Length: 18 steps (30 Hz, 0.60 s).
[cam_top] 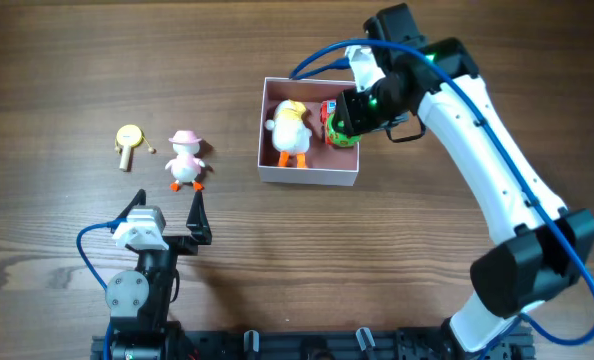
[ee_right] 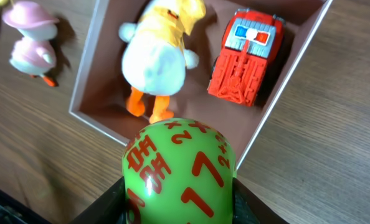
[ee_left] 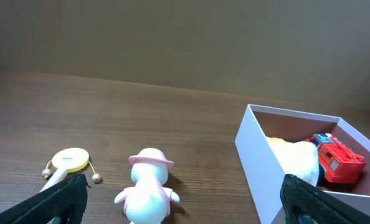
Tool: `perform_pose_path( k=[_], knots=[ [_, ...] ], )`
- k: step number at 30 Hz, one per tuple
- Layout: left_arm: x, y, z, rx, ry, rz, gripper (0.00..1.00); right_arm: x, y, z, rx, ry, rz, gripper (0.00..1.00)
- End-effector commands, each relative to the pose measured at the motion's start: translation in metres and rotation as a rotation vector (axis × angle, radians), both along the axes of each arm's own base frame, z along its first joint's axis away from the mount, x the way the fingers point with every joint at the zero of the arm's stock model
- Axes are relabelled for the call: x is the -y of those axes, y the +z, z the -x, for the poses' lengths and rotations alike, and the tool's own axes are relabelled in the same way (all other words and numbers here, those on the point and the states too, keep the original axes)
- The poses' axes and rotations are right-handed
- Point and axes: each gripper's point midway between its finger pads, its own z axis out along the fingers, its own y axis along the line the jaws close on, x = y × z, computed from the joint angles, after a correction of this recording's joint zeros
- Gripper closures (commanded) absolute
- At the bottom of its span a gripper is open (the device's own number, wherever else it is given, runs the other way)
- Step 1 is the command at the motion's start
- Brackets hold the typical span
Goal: Pack container
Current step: 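Carry the green ball into the box and release it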
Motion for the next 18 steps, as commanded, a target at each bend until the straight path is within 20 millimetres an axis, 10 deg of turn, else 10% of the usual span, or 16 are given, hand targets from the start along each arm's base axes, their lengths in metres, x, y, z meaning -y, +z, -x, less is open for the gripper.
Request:
perform_pose_path(
  k=[1, 18],
  knots=[
    [-0.004, -0.004, 0.0, -0.007, 0.017, -0.009, 0.0, -0.003, -0.018, -0.009, -0.018, 0.008, 0.033, 0.54],
    [-0.004, -0.004, 0.0, -0.007, 0.017, -0.009, 0.0, -0.005, -0.046, -0.013, -0.075, 0.008, 0.056, 0.37]
  ],
)
